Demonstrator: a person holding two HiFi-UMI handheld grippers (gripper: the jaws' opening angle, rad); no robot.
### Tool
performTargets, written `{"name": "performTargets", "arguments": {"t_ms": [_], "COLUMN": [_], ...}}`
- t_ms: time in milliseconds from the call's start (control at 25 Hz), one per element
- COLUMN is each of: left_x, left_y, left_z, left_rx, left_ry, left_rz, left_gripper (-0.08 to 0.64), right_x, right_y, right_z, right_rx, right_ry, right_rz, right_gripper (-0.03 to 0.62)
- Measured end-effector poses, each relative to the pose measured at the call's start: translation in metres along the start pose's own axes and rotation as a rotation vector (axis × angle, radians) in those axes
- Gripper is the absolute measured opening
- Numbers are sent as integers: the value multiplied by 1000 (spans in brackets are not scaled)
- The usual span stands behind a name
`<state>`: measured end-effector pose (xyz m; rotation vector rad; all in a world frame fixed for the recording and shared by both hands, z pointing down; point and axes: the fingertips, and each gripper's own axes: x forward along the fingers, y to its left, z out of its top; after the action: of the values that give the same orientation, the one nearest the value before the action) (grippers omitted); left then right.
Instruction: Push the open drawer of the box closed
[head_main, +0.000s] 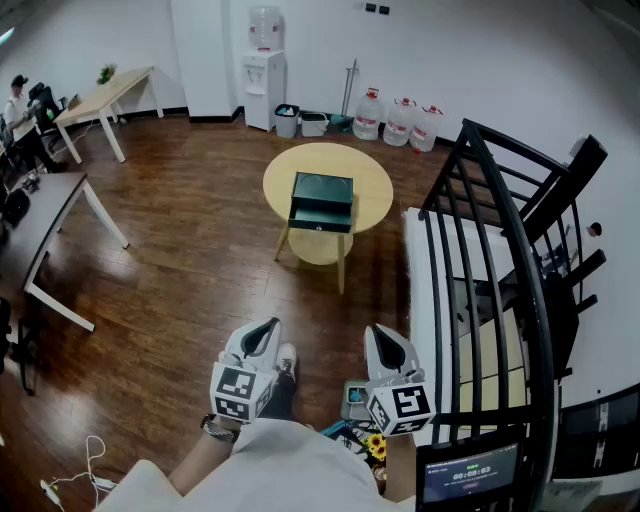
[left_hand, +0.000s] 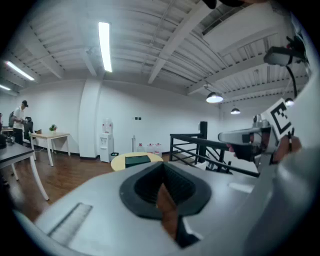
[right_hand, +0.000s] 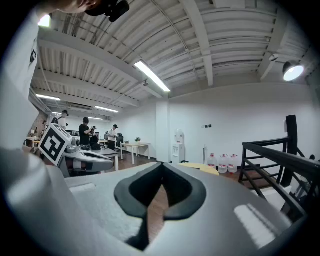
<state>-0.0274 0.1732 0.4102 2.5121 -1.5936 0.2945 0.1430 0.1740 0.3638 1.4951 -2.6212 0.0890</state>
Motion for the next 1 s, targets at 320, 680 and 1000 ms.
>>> {"name": "performTargets", "arguments": {"t_ms": [320,680,1000], "left_x": [80,167,211], "left_y": [59,131,162], "left_z": [19,47,41], "left_rx": [-4,15,1], "left_ry": [-29,-17,11], "left_rz": [-8,-17,-55], "left_gripper": [8,8,8], "right_x": [89,195,238], "right_y": [-44,-83,-100], "right_z": [3,7,7], "right_rx": [22,57,71], "right_ry": [16,67,91], "right_rz": [-36,-57,-90], "right_gripper": [3,3,3]}}
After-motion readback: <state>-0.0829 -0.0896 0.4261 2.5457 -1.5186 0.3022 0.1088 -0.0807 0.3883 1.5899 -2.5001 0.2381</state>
